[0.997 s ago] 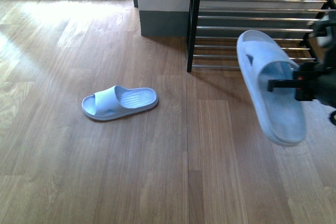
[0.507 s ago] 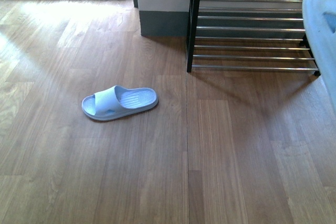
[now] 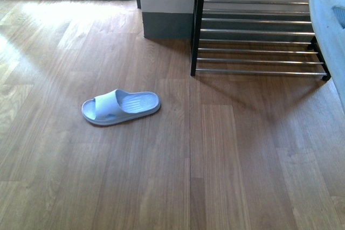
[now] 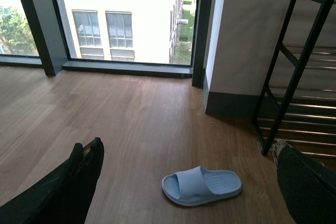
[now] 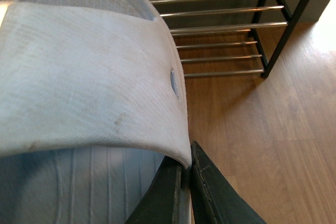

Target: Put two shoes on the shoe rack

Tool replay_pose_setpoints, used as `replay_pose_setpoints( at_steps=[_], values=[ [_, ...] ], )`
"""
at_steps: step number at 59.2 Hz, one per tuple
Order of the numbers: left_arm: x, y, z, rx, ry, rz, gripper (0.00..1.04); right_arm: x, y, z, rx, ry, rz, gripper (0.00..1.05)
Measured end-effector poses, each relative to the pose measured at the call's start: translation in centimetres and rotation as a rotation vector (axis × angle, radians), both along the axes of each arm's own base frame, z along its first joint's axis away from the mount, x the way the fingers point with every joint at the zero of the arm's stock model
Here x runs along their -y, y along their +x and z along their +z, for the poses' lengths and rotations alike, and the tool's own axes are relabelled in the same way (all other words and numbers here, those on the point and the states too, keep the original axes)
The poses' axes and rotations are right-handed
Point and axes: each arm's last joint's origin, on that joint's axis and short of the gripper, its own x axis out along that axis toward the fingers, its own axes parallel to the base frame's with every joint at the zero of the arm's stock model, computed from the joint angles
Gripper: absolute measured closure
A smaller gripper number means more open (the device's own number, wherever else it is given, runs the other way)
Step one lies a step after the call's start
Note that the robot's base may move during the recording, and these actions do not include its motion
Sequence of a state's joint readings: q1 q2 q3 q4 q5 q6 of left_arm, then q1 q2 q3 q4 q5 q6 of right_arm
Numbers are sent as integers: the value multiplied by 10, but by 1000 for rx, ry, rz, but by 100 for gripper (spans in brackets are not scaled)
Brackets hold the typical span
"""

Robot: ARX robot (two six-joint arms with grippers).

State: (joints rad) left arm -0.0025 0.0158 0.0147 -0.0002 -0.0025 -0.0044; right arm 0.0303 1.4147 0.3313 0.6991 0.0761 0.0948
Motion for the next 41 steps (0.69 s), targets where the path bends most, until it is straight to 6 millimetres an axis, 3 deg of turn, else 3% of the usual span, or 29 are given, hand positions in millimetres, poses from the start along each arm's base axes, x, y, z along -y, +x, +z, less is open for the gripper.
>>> replay_pose_setpoints(
  at_steps=[41],
  values=[
    [0, 0, 0, 0, 0, -3, 9, 1, 0, 0, -1, -1, -8, 103]
  ],
)
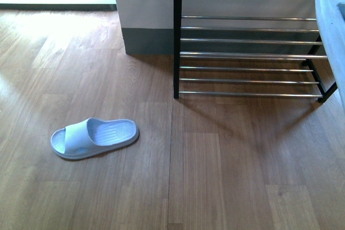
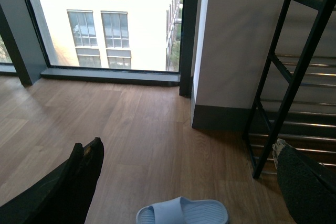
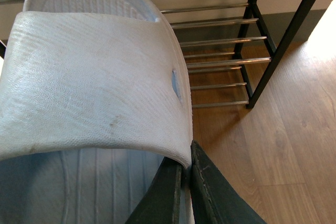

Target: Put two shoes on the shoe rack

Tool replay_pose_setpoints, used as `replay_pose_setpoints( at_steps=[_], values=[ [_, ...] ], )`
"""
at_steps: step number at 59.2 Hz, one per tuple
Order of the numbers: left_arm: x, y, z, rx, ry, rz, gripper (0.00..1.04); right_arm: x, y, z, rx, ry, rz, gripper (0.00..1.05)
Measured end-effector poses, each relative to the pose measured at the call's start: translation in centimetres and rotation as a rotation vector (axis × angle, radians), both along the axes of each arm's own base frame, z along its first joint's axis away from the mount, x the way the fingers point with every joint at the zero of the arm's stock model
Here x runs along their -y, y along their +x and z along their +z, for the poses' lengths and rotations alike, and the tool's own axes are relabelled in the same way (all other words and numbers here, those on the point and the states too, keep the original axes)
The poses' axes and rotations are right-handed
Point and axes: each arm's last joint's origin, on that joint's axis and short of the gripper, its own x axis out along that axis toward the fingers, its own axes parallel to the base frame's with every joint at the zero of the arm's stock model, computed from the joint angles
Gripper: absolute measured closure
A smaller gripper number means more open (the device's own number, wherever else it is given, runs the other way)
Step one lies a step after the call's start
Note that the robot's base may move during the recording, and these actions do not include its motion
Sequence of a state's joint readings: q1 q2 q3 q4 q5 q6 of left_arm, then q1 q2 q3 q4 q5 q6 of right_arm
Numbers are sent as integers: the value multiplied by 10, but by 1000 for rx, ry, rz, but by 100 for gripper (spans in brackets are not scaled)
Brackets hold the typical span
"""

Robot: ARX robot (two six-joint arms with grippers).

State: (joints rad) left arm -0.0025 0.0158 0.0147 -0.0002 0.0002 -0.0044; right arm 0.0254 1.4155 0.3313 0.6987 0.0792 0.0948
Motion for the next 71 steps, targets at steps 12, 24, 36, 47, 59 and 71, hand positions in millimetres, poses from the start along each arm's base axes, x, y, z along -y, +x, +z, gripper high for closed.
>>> replay_pose_setpoints(
  at_steps=[12, 24, 36, 47, 59, 71],
  values=[
    [2, 11, 1, -236, -2, 252, 9, 0, 0, 0, 0, 0, -1, 103],
    [7, 72, 5, -349, -8, 158, 9, 0, 0, 0, 0, 0, 1, 103],
    [23, 151, -35, -512, -5, 168, 9, 0, 0, 0, 0, 0, 0, 103],
    [56, 202, -117, -747, -55, 221, 9, 0, 0, 0, 0, 0, 1, 103],
    [87, 238, -226, -917, -114, 429, 9, 0, 0, 0, 0, 0, 0, 103],
    [90, 263, -271, -950, -111, 536, 9, 0, 0, 0, 0, 0, 0, 103]
  ],
)
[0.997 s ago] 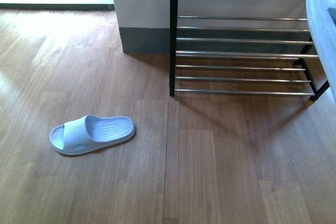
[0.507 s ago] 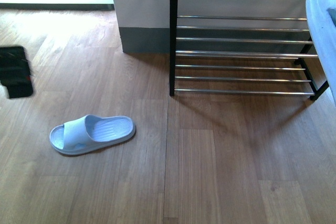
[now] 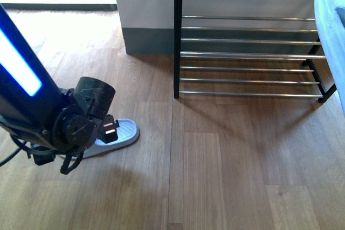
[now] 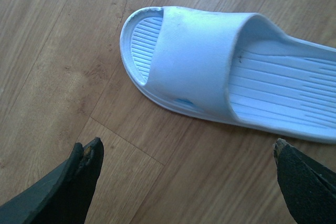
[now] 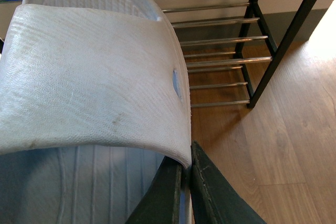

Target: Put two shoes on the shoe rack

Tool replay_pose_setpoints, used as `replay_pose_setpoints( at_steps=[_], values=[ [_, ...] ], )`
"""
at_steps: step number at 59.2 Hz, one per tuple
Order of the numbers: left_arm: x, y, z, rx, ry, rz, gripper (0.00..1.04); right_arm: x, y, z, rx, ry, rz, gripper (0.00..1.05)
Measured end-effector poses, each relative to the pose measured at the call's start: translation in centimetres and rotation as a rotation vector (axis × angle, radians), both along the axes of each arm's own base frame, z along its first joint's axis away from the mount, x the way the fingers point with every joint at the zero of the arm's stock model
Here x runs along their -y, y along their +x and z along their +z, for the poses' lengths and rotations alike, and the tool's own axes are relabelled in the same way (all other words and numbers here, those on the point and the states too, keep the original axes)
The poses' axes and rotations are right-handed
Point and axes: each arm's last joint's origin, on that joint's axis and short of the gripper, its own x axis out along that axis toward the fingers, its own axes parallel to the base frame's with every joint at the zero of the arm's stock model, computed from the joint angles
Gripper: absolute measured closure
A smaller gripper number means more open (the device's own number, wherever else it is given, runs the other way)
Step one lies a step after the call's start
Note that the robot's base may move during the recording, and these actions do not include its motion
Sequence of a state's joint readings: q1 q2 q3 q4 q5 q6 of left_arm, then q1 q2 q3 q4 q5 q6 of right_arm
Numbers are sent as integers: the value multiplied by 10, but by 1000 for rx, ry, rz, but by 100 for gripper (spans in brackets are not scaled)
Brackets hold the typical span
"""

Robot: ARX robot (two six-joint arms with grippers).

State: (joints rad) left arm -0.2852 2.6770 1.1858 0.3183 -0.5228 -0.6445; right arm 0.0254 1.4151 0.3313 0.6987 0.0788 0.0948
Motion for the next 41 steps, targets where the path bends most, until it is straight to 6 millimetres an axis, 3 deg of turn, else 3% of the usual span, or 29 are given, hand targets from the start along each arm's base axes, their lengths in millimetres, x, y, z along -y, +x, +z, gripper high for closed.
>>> replay_pose_setpoints(
  at_steps=[23, 38, 41],
  values=[
    [-4, 34, -59, -20, 48, 118, 9, 0, 0, 0, 0, 0, 0, 103],
    [1, 38, -72, -54, 84, 131, 9, 0, 0, 0, 0, 0, 0, 103],
    [3, 43, -75, -66, 87, 130, 14, 0, 0, 0, 0, 0, 0, 103]
  ],
)
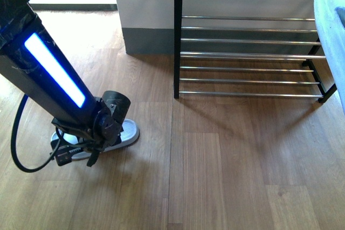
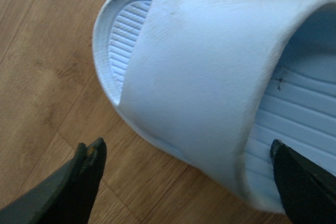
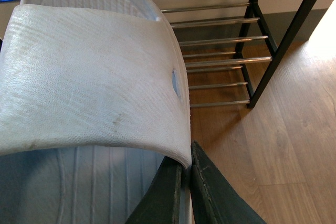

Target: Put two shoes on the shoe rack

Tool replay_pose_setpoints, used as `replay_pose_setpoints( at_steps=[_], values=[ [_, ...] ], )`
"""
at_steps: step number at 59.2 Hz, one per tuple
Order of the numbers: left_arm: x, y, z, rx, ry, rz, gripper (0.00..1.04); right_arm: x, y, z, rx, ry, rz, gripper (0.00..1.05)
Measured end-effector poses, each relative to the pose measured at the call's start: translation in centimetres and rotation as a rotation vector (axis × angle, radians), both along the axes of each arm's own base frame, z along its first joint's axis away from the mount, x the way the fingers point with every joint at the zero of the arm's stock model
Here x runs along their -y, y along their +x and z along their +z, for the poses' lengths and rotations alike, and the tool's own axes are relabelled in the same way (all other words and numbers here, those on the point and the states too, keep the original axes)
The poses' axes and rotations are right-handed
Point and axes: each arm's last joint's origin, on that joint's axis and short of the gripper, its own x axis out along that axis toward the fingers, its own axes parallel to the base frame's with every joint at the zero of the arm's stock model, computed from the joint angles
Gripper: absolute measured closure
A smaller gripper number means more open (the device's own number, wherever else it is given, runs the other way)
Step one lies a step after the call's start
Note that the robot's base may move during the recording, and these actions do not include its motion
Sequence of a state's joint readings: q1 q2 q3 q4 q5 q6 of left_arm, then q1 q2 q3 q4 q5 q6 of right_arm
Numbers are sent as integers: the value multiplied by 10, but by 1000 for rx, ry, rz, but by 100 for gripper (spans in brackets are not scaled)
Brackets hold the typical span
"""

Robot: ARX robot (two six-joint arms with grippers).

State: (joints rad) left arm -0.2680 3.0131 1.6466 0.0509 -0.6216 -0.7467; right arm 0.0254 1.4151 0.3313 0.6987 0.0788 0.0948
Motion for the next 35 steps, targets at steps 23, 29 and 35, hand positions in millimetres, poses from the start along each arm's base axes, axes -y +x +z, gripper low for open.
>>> replay_pose_setpoints(
  at_steps=[23, 29, 35],
  values=[
    [5, 37, -5, 13, 59, -66, 79, 0, 0, 0, 0, 0, 0, 103],
    [0, 35, 5, 14, 94, -138, 100, 0, 0, 0, 0, 0, 0, 103],
    [-12, 26, 38, 45, 96, -212, 103, 0, 0, 0, 0, 0, 0, 103]
  ],
)
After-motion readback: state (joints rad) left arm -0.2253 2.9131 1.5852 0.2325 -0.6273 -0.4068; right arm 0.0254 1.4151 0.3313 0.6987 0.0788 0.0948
